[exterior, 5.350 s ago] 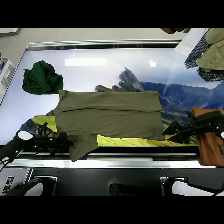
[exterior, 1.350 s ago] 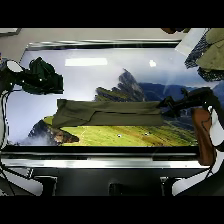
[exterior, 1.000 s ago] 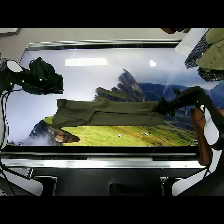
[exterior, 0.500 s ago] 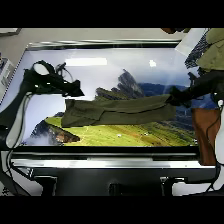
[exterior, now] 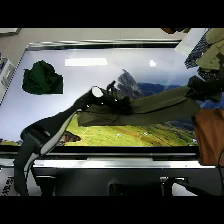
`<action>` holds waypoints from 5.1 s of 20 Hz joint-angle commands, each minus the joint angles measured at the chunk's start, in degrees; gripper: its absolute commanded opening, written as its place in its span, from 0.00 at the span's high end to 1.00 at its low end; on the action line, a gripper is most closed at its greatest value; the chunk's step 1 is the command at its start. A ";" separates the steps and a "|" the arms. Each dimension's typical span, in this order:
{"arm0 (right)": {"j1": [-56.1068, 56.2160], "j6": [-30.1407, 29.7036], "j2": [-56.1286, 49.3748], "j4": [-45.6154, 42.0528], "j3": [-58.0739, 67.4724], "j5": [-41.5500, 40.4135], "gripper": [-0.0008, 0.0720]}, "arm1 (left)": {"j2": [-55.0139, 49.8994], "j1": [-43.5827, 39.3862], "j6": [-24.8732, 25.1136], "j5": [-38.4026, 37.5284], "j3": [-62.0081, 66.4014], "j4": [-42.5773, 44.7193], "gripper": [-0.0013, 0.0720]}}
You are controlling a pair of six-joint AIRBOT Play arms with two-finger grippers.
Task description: Fold the clothes and pants, and hang the long-sleeved shirts on hangers.
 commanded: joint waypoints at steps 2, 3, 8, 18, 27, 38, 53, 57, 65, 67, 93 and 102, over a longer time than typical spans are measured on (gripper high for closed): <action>-0.04 2.64 4.57 -3.96 0.26 -1.16 0.95 | -4.07 -6.60 -0.22 11.47 0.17 -11.78 0.96; -0.04 2.78 5.01 -3.98 0.26 -1.22 0.95 | -4.59 -7.23 -0.22 12.74 0.17 -12.83 0.96; -0.04 2.75 5.53 -3.74 0.26 -1.07 0.95 | -6.78 -8.94 0.09 12.96 1.11 -17.00 0.96; 1.22 7.23 3.39 12.20 0.24 4.81 0.95 | 10.25 7.48 -0.39 -17.97 1.22 11.61 0.97; 25.46 22.49 -1.49 10.25 0.20 18.03 0.95 | 32.85 29.29 -0.46 -34.88 1.22 25.46 0.96; 42.32 32.81 -16.15 10.34 0.20 32.02 0.95 | 35.45 36.54 -0.39 -37.90 1.11 25.70 0.96; 46.05 25.07 -19.96 22.14 0.22 38.16 0.45 | 35.41 36.54 0.02 -37.88 1.07 25.70 0.96; 43.71 18.71 -14.01 24.39 0.26 33.05 0.32 | 35.32 36.54 0.02 -37.88 1.07 25.70 0.96; 13.35 5.66 -5.25 18.53 -0.50 14.67 0.17 | 35.32 36.54 0.04 -37.92 1.07 32.96 0.96; 6.27 0.50 -6.60 21.14 -3.32 13.18 0.16 | 35.30 36.54 0.44 -37.94 1.07 35.19 0.96; 11.23 -19.12 -24.37 35.12 -19.65 22.03 0.95 | 33.68 36.44 0.66 -37.94 1.07 35.74 0.96; 5.33 5.75 -21.68 22.34 5.62 20.28 0.95 | 33.68 36.44 0.66 -37.97 1.07 35.76 0.96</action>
